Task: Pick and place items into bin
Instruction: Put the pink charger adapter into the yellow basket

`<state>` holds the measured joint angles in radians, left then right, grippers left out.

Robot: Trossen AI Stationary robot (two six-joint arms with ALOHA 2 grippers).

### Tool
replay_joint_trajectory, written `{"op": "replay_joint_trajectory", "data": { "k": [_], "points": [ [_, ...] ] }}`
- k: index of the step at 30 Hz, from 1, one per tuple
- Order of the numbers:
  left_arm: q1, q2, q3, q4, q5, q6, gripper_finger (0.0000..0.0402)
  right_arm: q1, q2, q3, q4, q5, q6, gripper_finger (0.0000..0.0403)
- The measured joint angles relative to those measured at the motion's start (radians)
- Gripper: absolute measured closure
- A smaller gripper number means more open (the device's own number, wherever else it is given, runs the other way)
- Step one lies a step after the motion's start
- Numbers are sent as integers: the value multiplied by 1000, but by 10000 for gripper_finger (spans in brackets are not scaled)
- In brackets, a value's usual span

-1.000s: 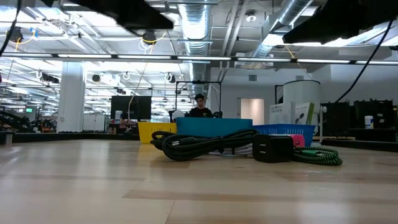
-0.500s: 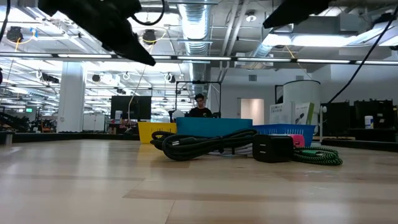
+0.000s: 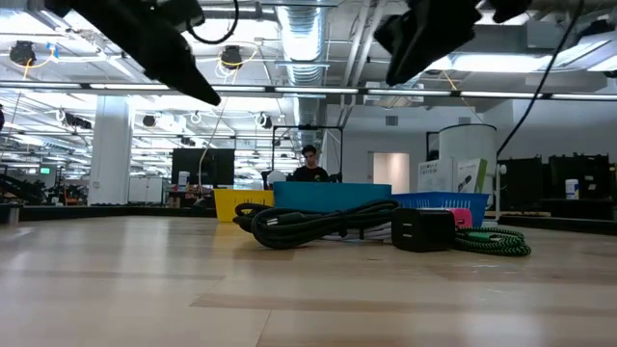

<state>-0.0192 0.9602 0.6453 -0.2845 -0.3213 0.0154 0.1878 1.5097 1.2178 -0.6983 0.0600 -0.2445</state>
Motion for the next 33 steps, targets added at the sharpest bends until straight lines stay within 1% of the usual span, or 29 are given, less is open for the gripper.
{"op": "replay_joint_trajectory", "data": {
  "k": [1, 2, 3, 4, 6, 9, 11, 13, 15, 17, 19, 20, 22, 25, 26, 28, 33],
  "points": [
    [4, -16, 0, -24, 90, 2, 234, 0, 21, 17, -6, -3, -11, 321],
    [3, -25, 0, -37, 154, 3, 234, 0, 44, 36, -9, -3, -21, 321],
    [2, -33, 0, -42, 192, 3, 234, 0, 66, 52, -11, -3, -29, 321],
    [2, -43, 0, -56, 205, 6, 234, 0, 86, 62, -24, -3, -39, 321],
    [2, -66, 0, -73, 179, 33, 234, -1, 141, 97, -30, -3, -50, 321],
    [2, -95, 0, -88, 61, 59, 234, -1, 212, 146, -81, -2, -52, 321],
    [2, -116, 0, -103, -5, 31, 234, 1, 258, 174, -106, -2, -52, 321],
    [3, -127, 1, -109, -34, -3, 234, 2, 303, 202, -129, -2, -52, 321],
    [2, -144, 0, -143, -26, -11, 234, 8, 336, 222, -157, -2, -52, 321],
    [1, -151, 2, -122, -2, -16, 234, 9, 363, 245, -153, -3, -53, 321],
    [-2, -157, 0, -143, 21, -18, 234, 15, 384, 260, -184, -6, -54, 321],
    [-2, -159, 0, -128, 31, -19, 234, 17, 394, 272, -165, -7, -59, 321],
    [-2, -163, 0, -138, 51, -20, 234, 23, 398, 275, -189, -12, -72, 321],
    [-3, -162, 0, -134, 64, -23, 234, 33, 416, 300, -173, -35, -80, 316],
    [-3, -160, 0, -132, 64, -25, 234, 35, 416, 300, -192, -37, -79, 311],
    [-3, -155, 0, -123, 64, -27, 234, 36, 424, 302, -160, -45, -80, 299],
    [-4, -156, 0, -127, 73, -33, 234, 41, 428, 301, -157, -63, -79, 255]
  ]
}}
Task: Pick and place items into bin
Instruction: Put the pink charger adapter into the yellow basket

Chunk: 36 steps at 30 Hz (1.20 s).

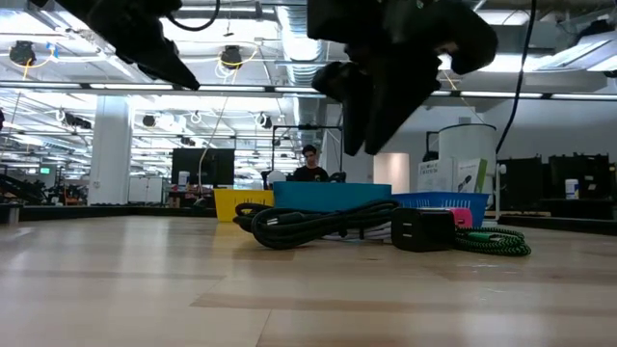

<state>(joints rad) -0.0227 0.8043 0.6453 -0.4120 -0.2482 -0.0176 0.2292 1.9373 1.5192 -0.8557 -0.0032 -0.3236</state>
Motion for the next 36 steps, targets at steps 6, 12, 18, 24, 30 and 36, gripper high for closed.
{"op": "replay_joint_trajectory", "data": {
  "k": [6, 12, 18, 24, 30, 36],
  "points": [
    [-3, 0, 0, 0, 8, -14, 234, -7, -6, -1, -130, 1, 34, 220],
    [-3, 0, 0, -1, 16, -14, 234, -28, -8, -2, -294, 2, 61, 217],
    [-3, 0, 0, -1, 36, -21, 234, -25, -8, -2, -296, 4, 53, 220],
    [-3, 0, 0, -2, 43, -23, 234, -18, -3, -29, -267, 4, 36, 216],
    [-3, 0, 0, -23, 44, -31, 234, 14, -2, -67, -212, 25, 35, 208],
    [-3, 0, 0, -23, 44, -33, 234, 24, -2, -90, -203, 36, 27, 197]
  ]
}}
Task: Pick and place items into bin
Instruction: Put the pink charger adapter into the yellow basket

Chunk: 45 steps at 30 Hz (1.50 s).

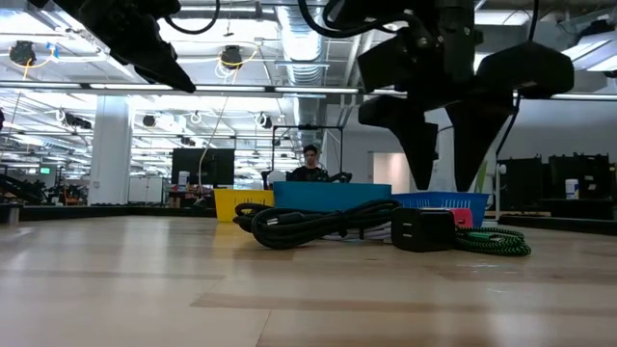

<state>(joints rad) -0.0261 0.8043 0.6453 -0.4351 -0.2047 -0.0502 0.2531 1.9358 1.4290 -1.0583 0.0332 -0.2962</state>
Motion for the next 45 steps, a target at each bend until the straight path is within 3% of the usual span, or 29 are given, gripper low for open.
{"op": "replay_joint_trajectory", "data": {
  "k": [16, 45],
  "points": [
    [0, 0, 0, 0, 0, -14, 234, -10, 0, -77, 21, 25, -44, 186],
    [0, 0, 0, -1, 0, -15, 234, 9, 0, -77, 86, 92, -109, 186]
  ]
}}
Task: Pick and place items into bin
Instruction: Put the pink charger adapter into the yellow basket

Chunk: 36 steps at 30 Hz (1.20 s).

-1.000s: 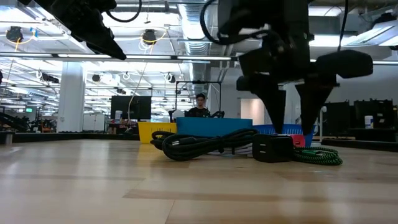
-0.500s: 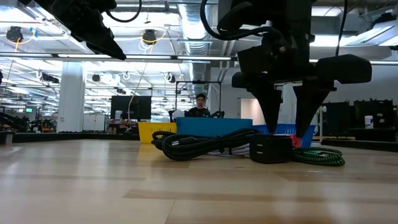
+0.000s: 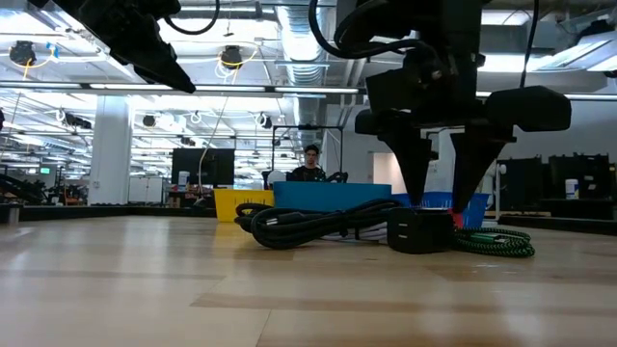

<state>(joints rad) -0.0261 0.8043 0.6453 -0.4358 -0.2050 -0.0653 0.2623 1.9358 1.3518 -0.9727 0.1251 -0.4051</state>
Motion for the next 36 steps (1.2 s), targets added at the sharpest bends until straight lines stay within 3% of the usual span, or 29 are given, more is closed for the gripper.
{"op": "replay_joint_trajectory", "data": {
  "k": [25, 36],
  "points": [
    [0, 0, 0, 0, 0, -9, 234, -1, 1, 0, 32, -67, -69, 186],
    [0, 0, 0, -2, 0, -12, 234, -3, 13, -60, 100, -94, -66, 186]
  ]
}}
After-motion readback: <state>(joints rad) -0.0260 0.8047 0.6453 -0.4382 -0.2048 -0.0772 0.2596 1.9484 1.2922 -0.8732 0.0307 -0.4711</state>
